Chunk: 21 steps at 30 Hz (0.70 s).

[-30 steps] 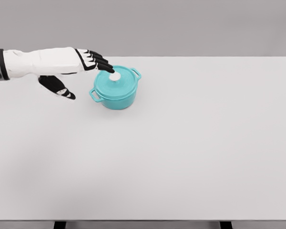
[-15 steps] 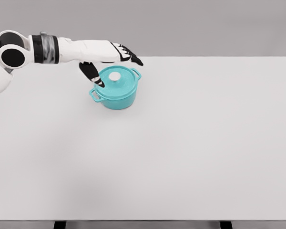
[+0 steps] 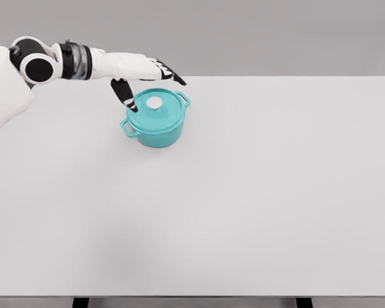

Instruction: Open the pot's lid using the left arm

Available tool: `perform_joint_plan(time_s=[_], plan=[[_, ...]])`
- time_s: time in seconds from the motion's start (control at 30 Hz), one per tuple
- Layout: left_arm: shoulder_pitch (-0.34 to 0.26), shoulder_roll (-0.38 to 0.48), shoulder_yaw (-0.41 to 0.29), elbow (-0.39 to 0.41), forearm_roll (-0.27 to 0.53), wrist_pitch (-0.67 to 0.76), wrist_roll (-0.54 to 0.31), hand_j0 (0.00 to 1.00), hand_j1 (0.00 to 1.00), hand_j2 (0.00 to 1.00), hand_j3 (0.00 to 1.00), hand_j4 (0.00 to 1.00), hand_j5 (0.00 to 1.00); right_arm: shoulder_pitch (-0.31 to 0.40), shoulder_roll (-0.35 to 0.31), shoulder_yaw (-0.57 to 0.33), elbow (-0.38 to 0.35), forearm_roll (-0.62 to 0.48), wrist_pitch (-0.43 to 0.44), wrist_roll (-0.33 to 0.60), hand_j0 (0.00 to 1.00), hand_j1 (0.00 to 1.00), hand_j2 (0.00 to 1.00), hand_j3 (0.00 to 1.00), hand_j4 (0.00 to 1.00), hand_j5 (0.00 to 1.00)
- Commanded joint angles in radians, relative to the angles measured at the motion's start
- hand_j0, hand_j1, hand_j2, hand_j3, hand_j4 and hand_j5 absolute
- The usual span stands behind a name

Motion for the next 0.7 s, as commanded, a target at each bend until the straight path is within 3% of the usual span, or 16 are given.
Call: perform_joint_plan(time_s=[0.0,0.57,0.67], plan=[[0.000,-0.024,0.002,0.042,-0.018,0.003,0.000,1.00,1.00,1.00,1.00,1.00,1.00,0.000,0.000,0.000,0.000,0.000,0.000,0.000,1.00,1.00,1.00,1.00,1.00,1.00],[-0.014,-0.040,0.000,0.085,-0.021,0.003,0.000,0.99,0.99,0.99,0.99,0.99,0.99,0.000,0.000,0.000,0.000,0.000,0.000,0.000,1.00,1.00,1.00,1.00,1.00,1.00],[-0.014,-0.062,0.000,0.131,-0.024,0.003,0.000,0.98,0.98,0.98,0.98,0.98,0.98,0.000,0.000,0.000,0.000,0.000,0.000,0.000,1.00,1.00,1.00,1.00,1.00,1.00]])
